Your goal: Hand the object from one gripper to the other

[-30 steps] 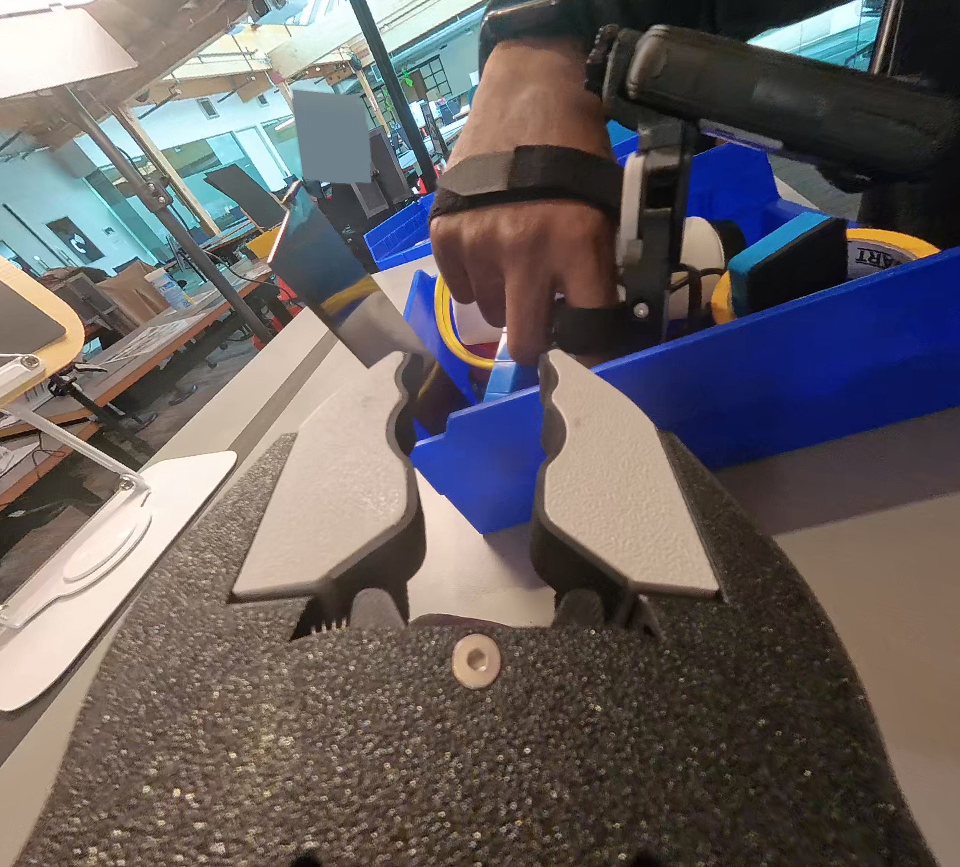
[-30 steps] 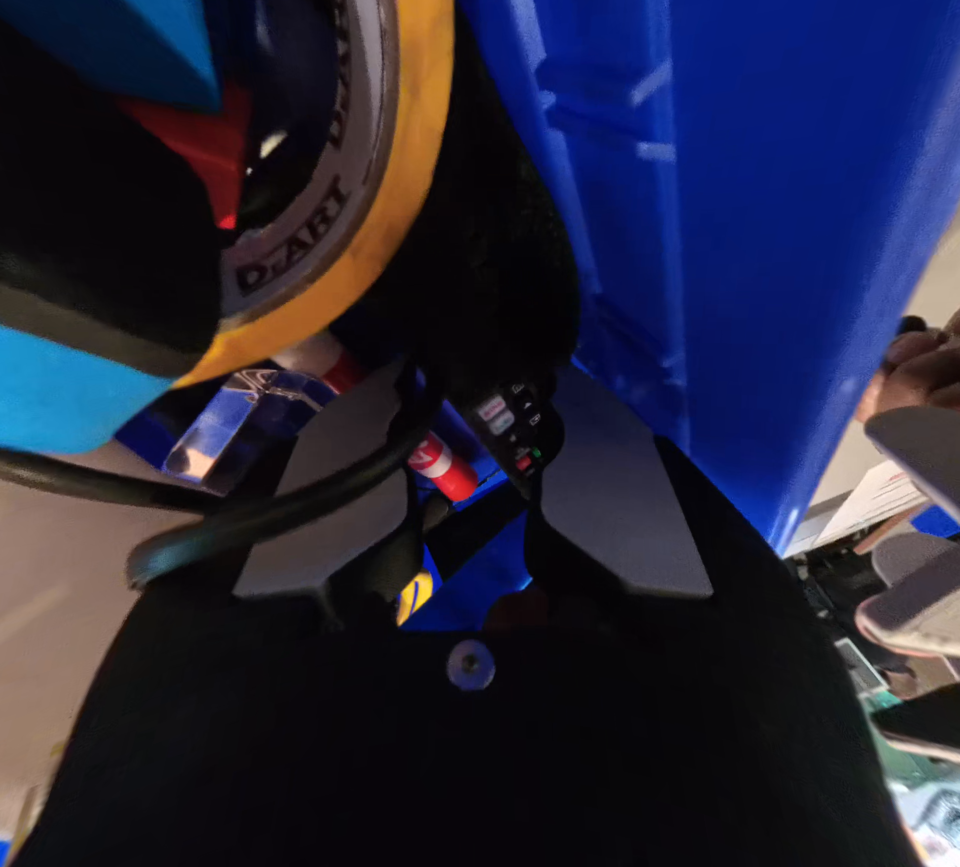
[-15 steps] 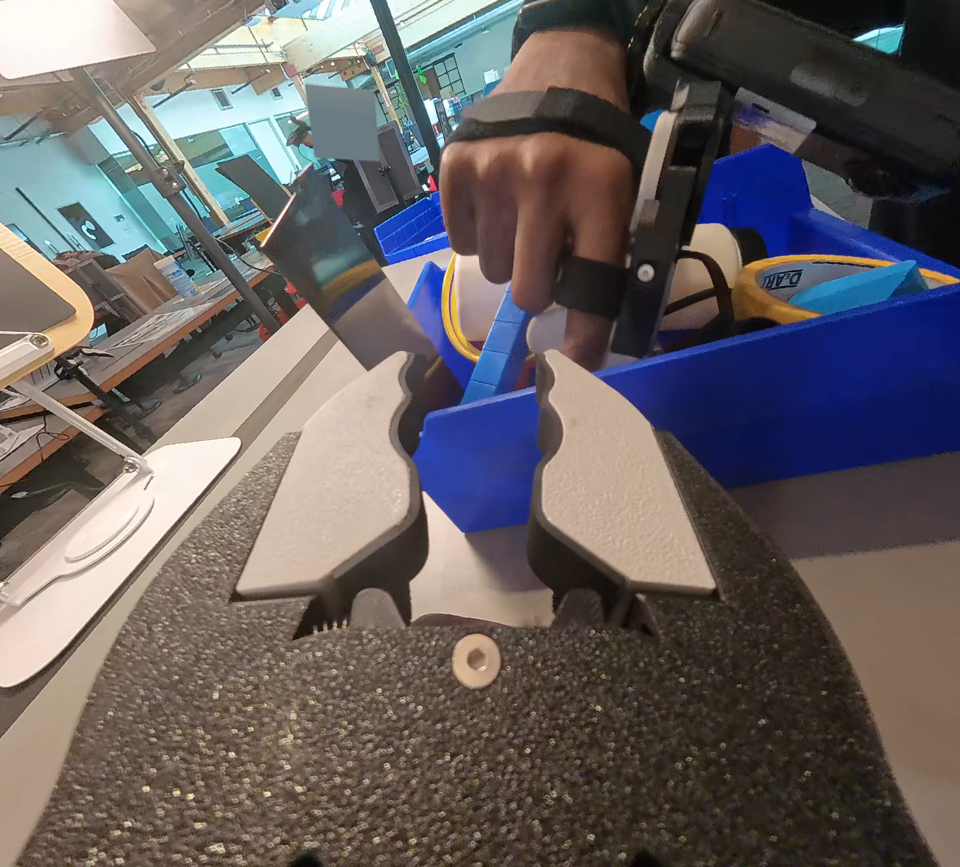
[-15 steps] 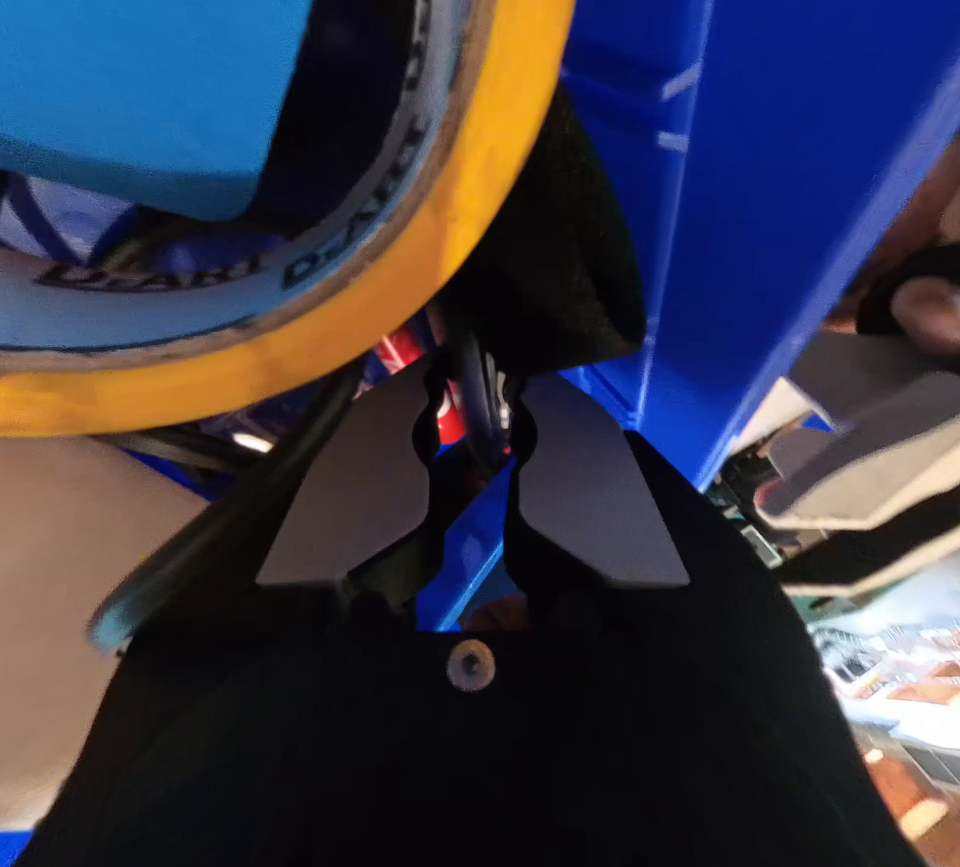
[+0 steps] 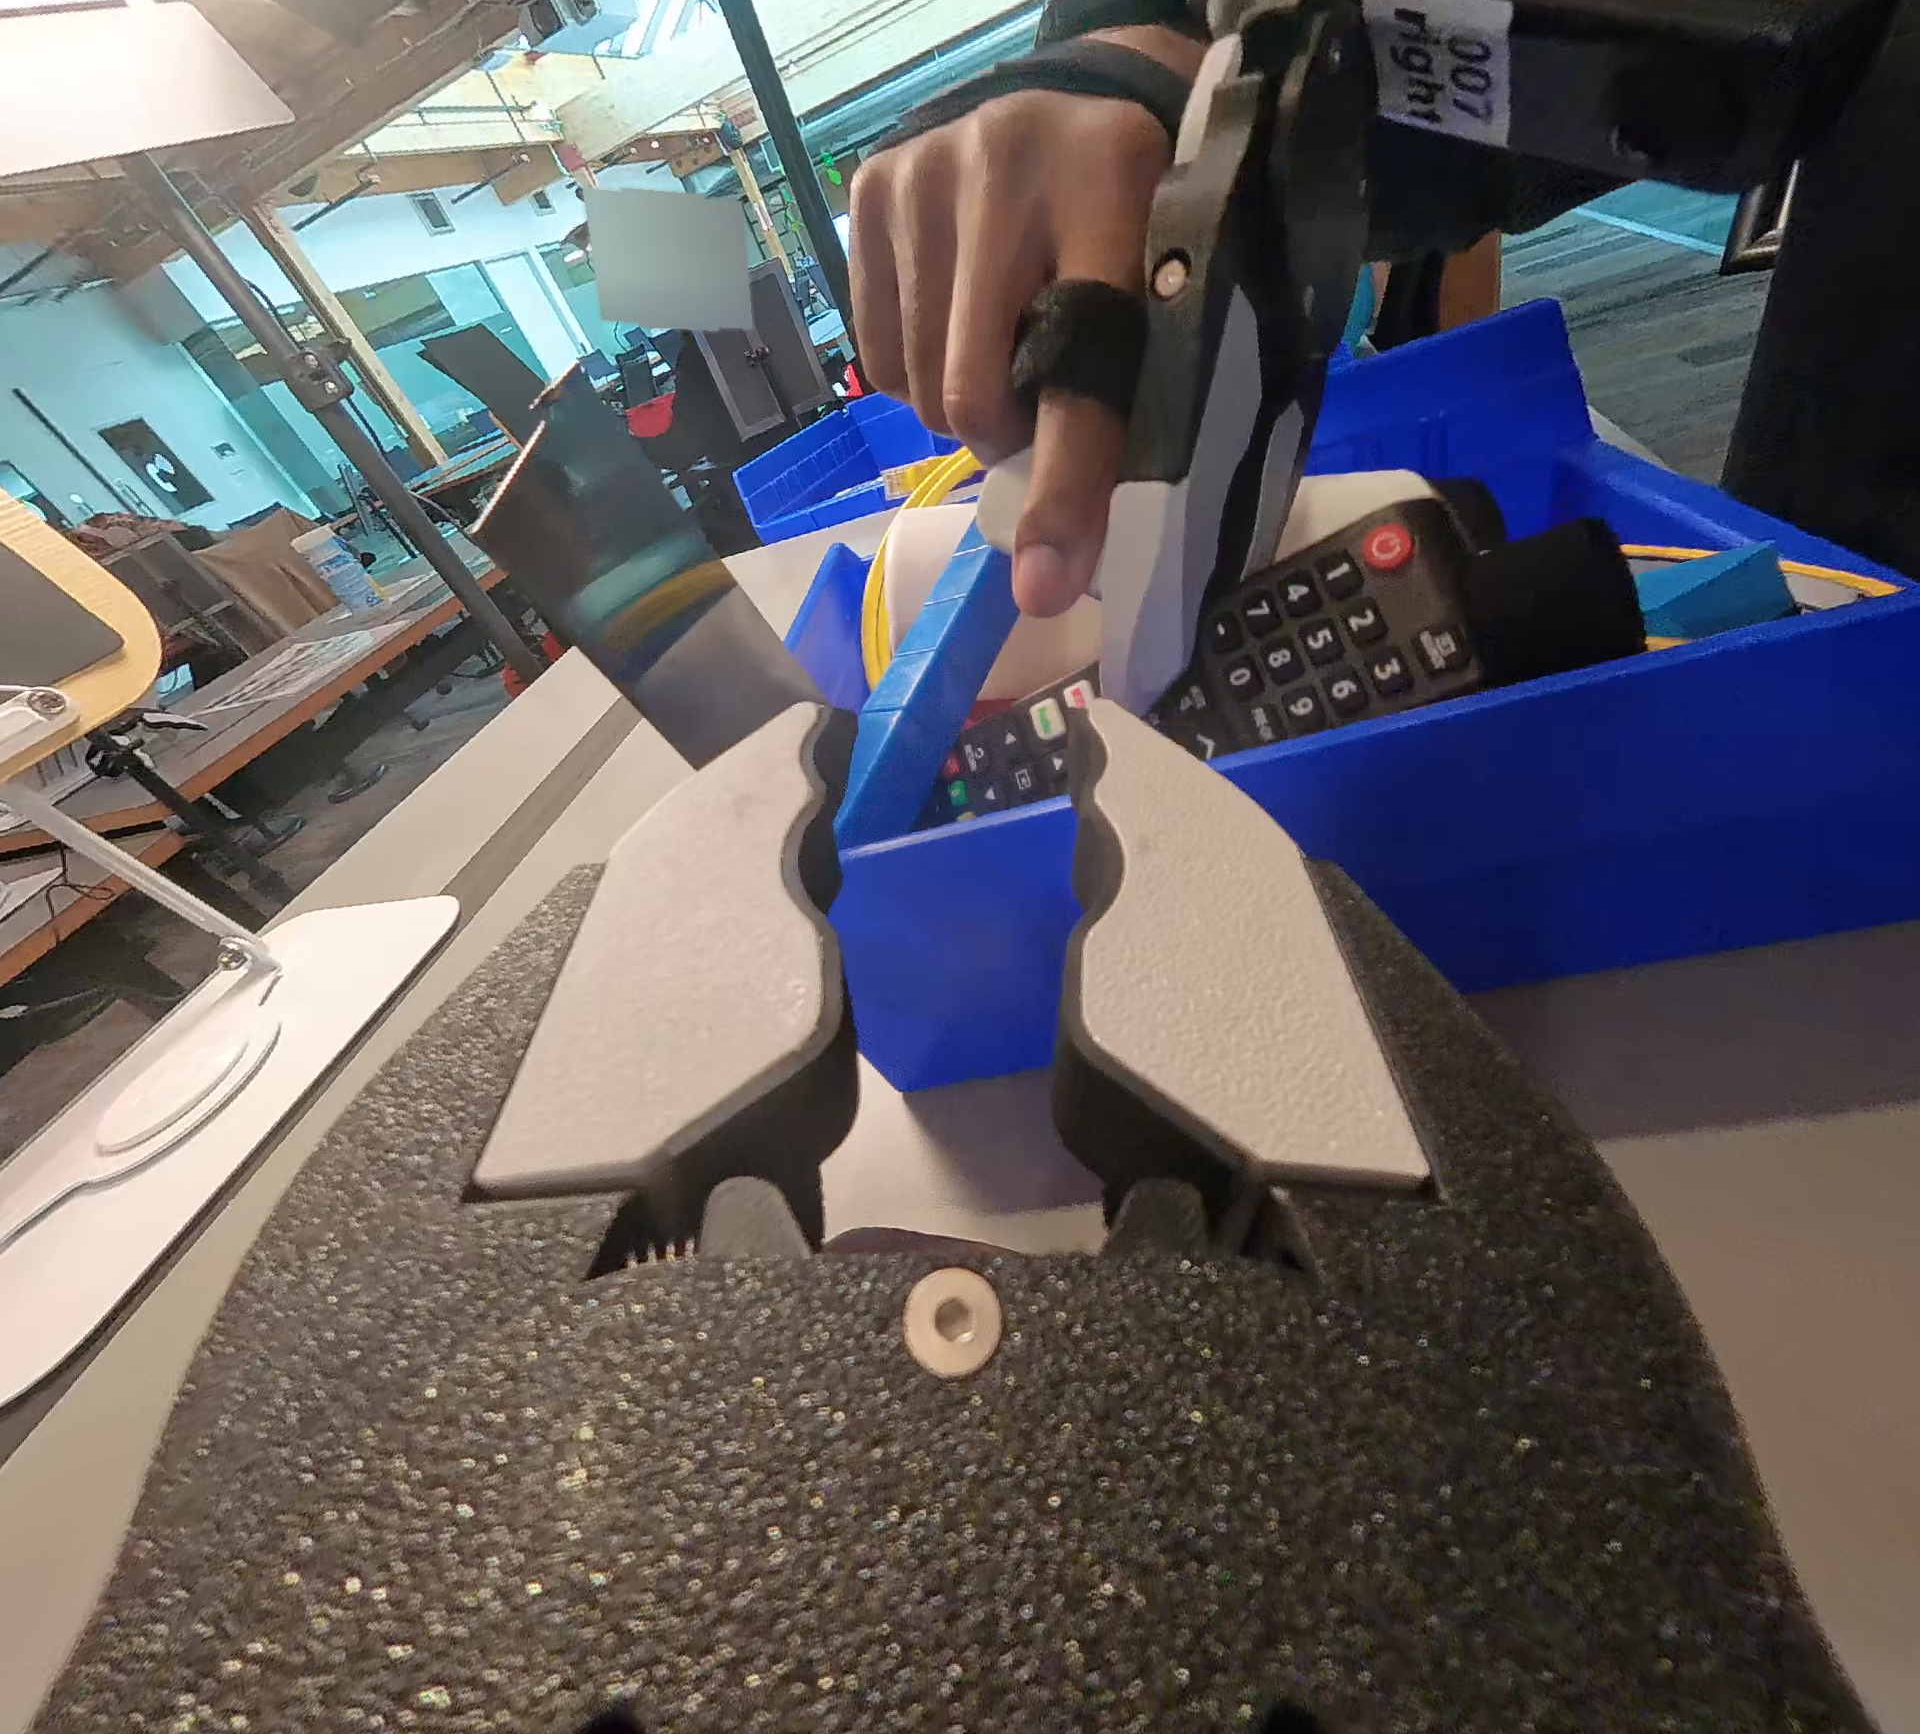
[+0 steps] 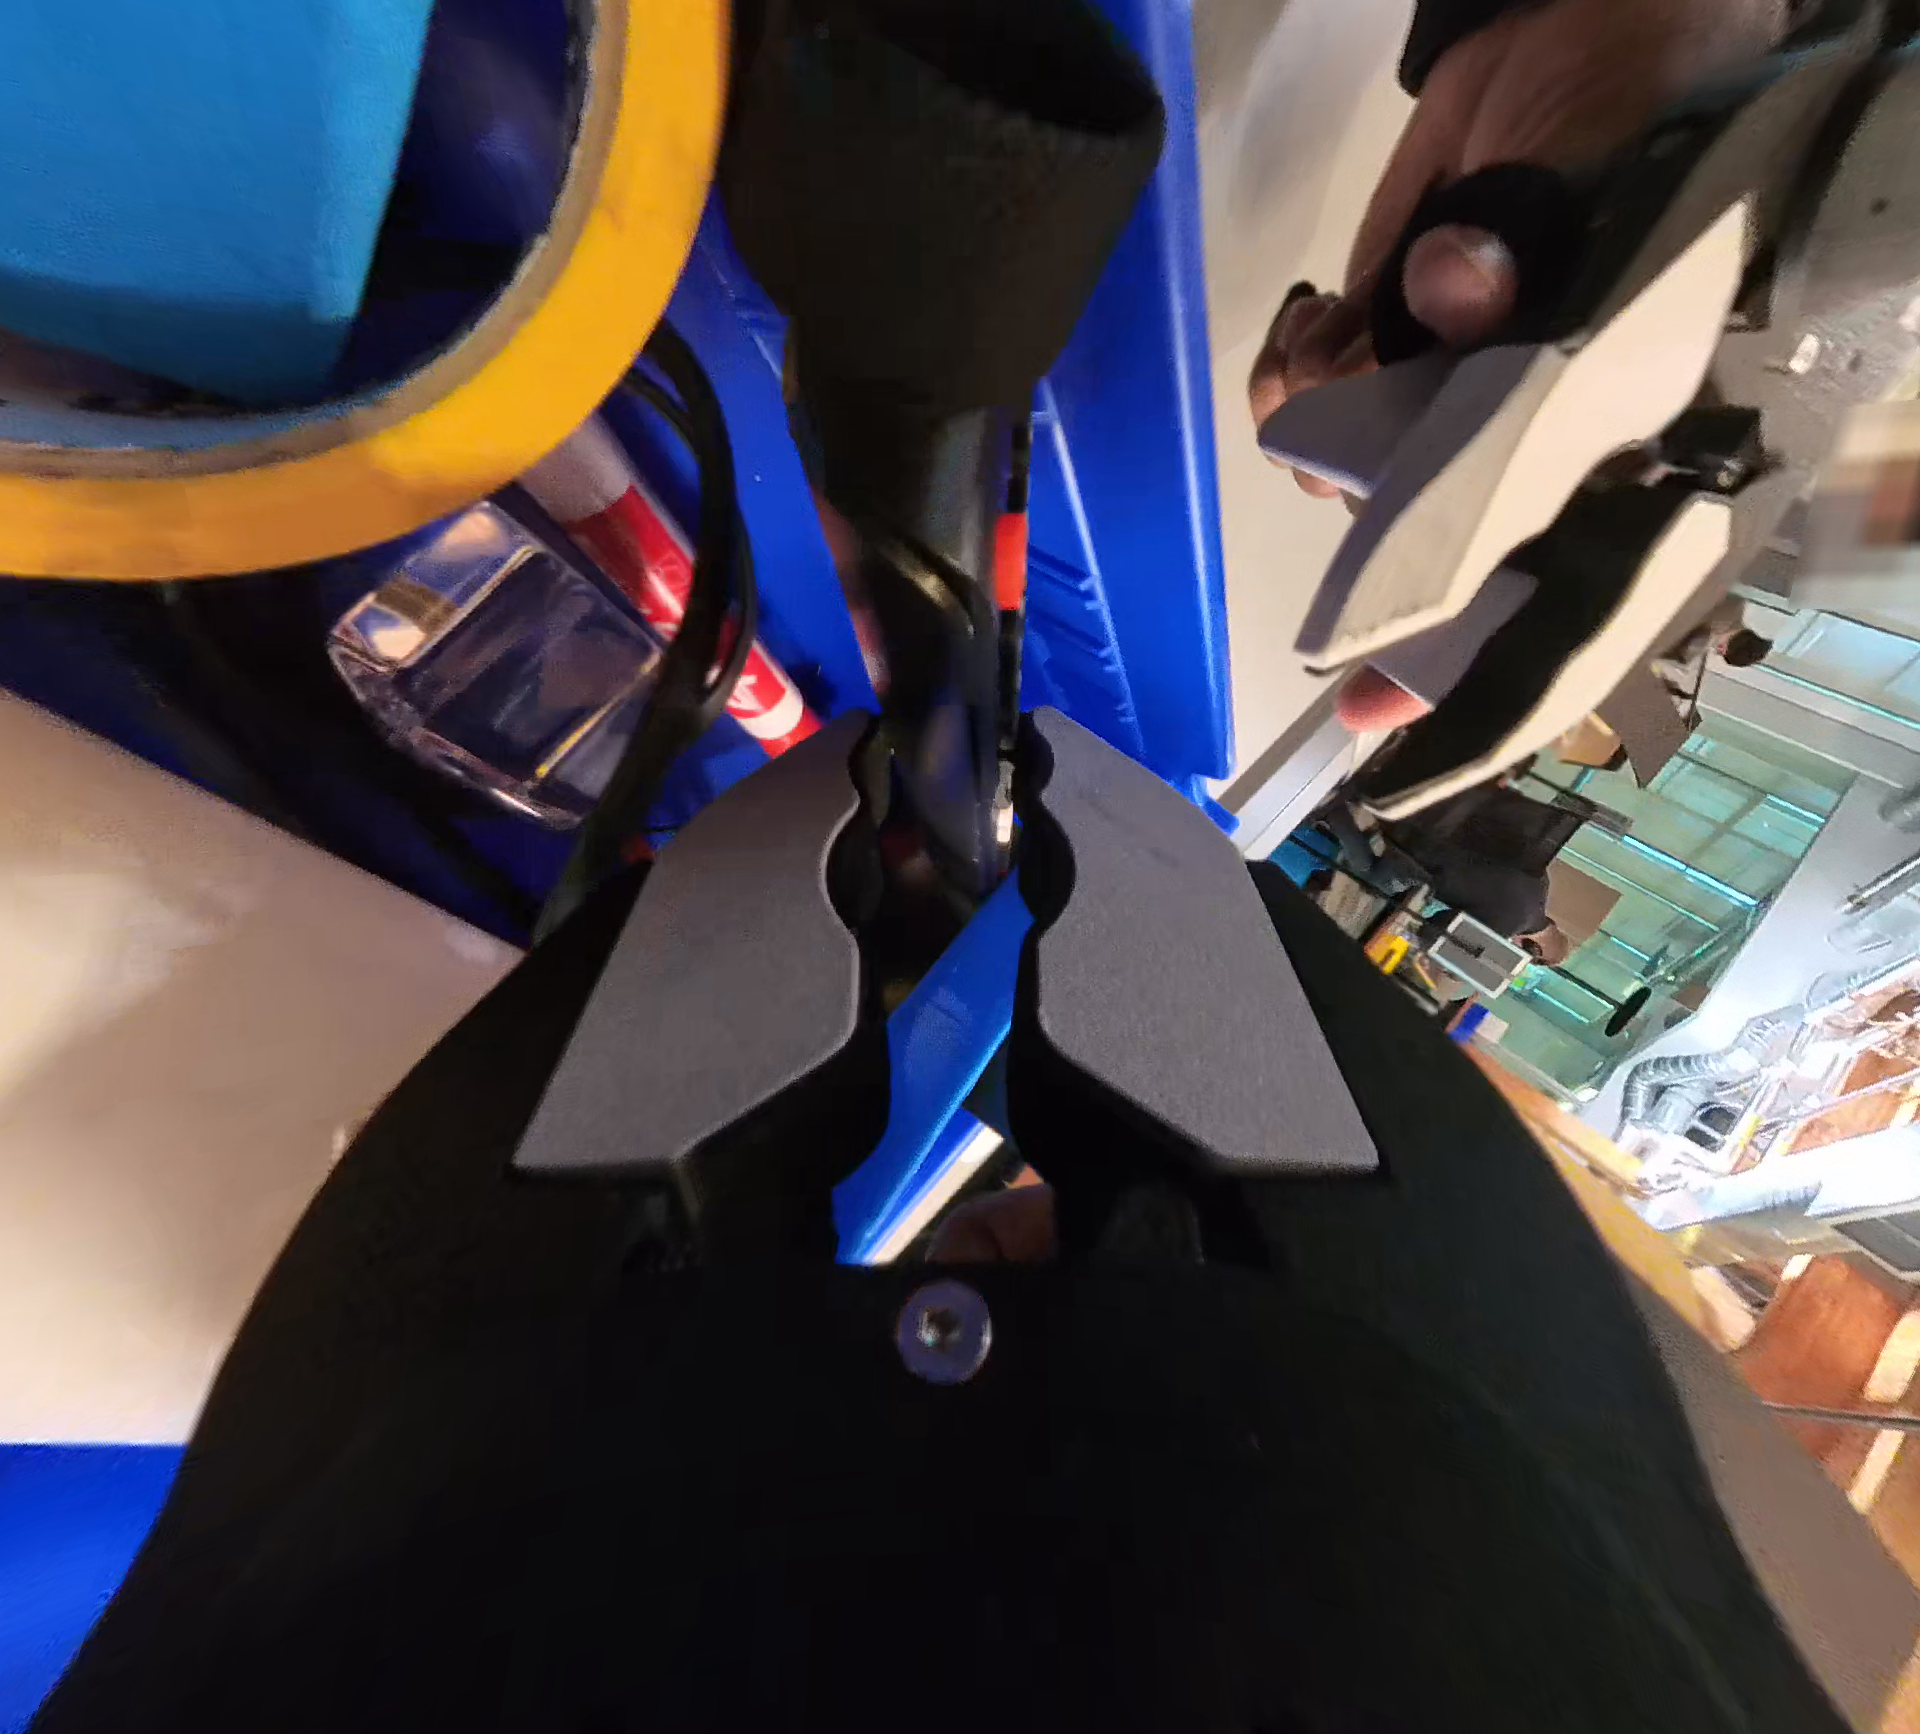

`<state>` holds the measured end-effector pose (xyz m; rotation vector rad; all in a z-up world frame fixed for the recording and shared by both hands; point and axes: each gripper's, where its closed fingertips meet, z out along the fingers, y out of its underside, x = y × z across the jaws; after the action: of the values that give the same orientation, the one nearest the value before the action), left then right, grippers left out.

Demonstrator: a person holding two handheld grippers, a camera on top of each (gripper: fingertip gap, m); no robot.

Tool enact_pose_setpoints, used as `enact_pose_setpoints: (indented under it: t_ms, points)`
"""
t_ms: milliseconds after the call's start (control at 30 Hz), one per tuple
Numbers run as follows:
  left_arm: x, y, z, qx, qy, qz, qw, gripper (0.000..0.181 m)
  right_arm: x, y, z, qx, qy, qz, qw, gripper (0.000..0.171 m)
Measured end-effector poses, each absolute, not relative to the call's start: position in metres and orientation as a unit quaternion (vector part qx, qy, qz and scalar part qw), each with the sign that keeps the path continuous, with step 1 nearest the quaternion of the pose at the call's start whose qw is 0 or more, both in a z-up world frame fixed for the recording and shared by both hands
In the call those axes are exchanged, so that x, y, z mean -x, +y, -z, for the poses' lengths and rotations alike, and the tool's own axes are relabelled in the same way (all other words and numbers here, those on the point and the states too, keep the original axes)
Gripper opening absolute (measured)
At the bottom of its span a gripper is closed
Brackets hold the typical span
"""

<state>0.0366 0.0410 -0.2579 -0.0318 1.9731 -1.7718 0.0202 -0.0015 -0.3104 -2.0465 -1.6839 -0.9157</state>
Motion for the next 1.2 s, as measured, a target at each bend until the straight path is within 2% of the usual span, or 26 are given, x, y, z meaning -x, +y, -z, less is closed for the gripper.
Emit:
enact_pose_setpoints:
  t_ms: [233,467,667,800,967,1067,1167,1200]
  points:
    - [-0.03,0.035,0.257,0.006,0.719,0.655,0.232,0.044,-0.016,-0.006,0.295,0.738,-0.551,0.319,0.225,0.023]
    - [-0.013,0.026,0.252,-0.017,0.709,0.666,0.229,0.046,-0.007,-0.002,0.264,0.762,-0.466,0.296,0.34,0.026]
    - [-0.002,0.013,0.246,-0.033,0.689,0.656,0.306,0.053,-0.003,0.002,0.244,0.765,-0.38,0.291,0.43,0.023]
    - [0.003,-0.001,0.253,-0.046,0.695,0.632,0.339,0.057,0.006,-0.001,0.236,0.756,-0.365,0.288,0.461,0.022]
    - [0.004,-0.005,0.237,-0.043,0.671,0.63,0.388,0.055,0.029,-0.003,0.228,0.743,-0.381,0.253,0.488,0.023]
    - [0.011,-0.009,0.233,-0.059,0.673,0.615,0.407,0.05,0.036,-0.001,0.229,0.754,-0.383,0.236,0.478,0.023]
    - [0.019,-0.015,0.231,-0.056,0.677,0.608,0.41,0.03,0.04,0.0,0.221,0.762,-0.361,0.229,0.486,0.022]
    - [0.021,-0.016,0.229,-0.047,0.674,0.614,0.408,0.029,0.043,-0.001,0.218,0.765,-0.352,0.223,0.492,0.023]
